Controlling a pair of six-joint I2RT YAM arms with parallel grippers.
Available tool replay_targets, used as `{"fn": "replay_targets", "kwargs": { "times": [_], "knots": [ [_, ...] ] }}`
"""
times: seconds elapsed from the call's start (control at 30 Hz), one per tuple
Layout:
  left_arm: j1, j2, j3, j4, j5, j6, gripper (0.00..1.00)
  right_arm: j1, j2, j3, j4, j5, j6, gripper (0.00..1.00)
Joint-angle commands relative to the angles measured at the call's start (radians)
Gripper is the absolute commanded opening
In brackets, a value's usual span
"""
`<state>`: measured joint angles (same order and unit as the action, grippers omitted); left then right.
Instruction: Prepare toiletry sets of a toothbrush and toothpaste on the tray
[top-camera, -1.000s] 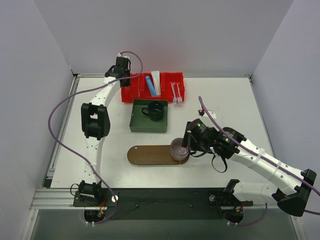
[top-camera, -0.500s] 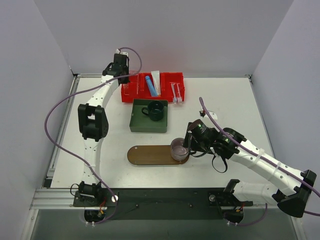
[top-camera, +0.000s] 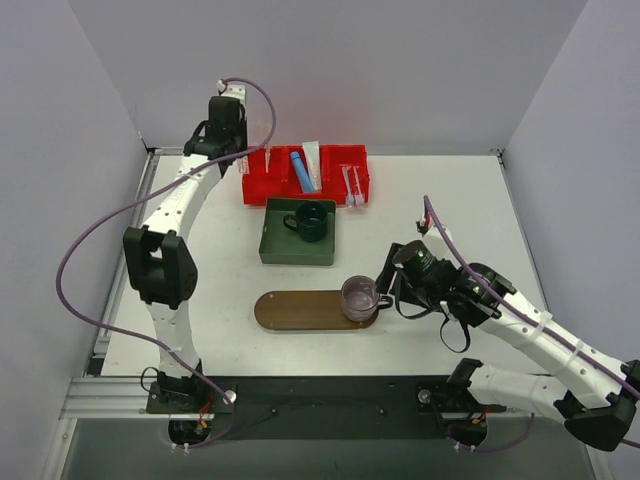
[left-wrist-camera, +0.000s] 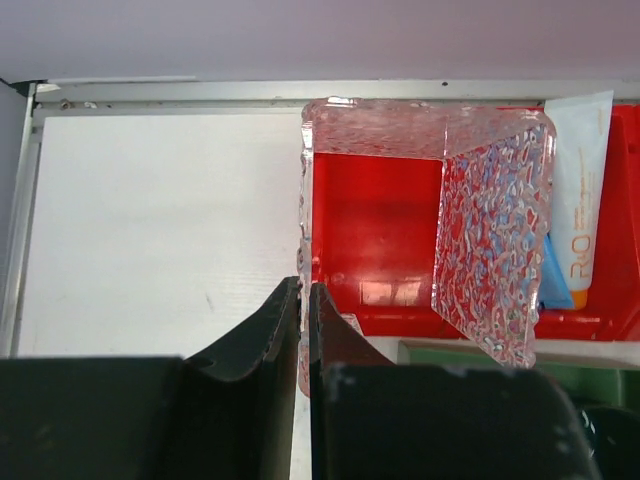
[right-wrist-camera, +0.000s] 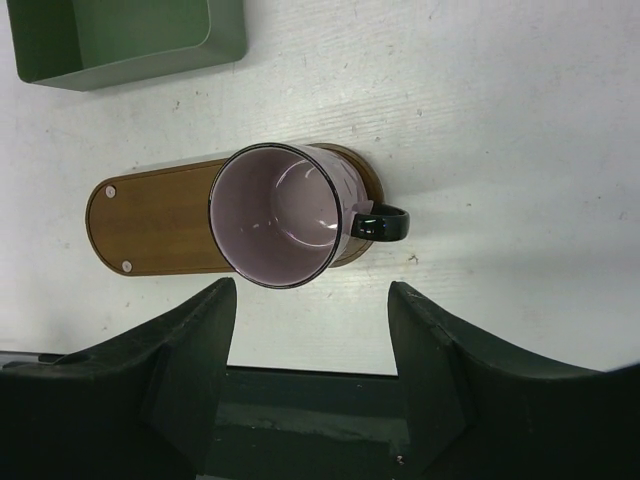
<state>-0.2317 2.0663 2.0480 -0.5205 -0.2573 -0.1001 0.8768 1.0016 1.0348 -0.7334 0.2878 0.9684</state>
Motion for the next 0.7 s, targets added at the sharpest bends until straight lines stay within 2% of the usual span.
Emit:
{"fn": "replay_targets", "kwargs": {
  "times": [0.0,0.07,0.2,0.3,0.47,0.67],
  "knots": [
    [-0.037,-0.221,-0.15,0.166,-0.069,0.06,0.0,-0.022,-0.041,0.017,-0.014,0.031,-0.026,0.57],
    [-0.078,-0.303,-0.224,0.186,-0.147,0.129,0.0,-0.036,-0.06,0.03,-0.012,0.037,-0.043,0.57],
    [-0.127,-0.449,-0.33,0.198,-0.145,0.157,0.0,-0.071,-0.087,0.089,-0.008,0.039,-0.063,0.57],
    [-0.149,-0.598,-0.497,0.231,-0.134,0.125,0.0,-0.085,-0.086,0.126,0.029,0.016,-0.079,0.57],
    [-0.218,-0.828,-0.802,0.31,-0.134,0.125,0.0,-0.09,-0.051,0.202,0.155,-0.096,-0.073,0.57],
    [-0.277,-1.005,-0.945,0.355,-0.125,0.106,0.0,-0.072,0.075,0.249,0.334,-0.205,0.004,0.5]
  ]
}}
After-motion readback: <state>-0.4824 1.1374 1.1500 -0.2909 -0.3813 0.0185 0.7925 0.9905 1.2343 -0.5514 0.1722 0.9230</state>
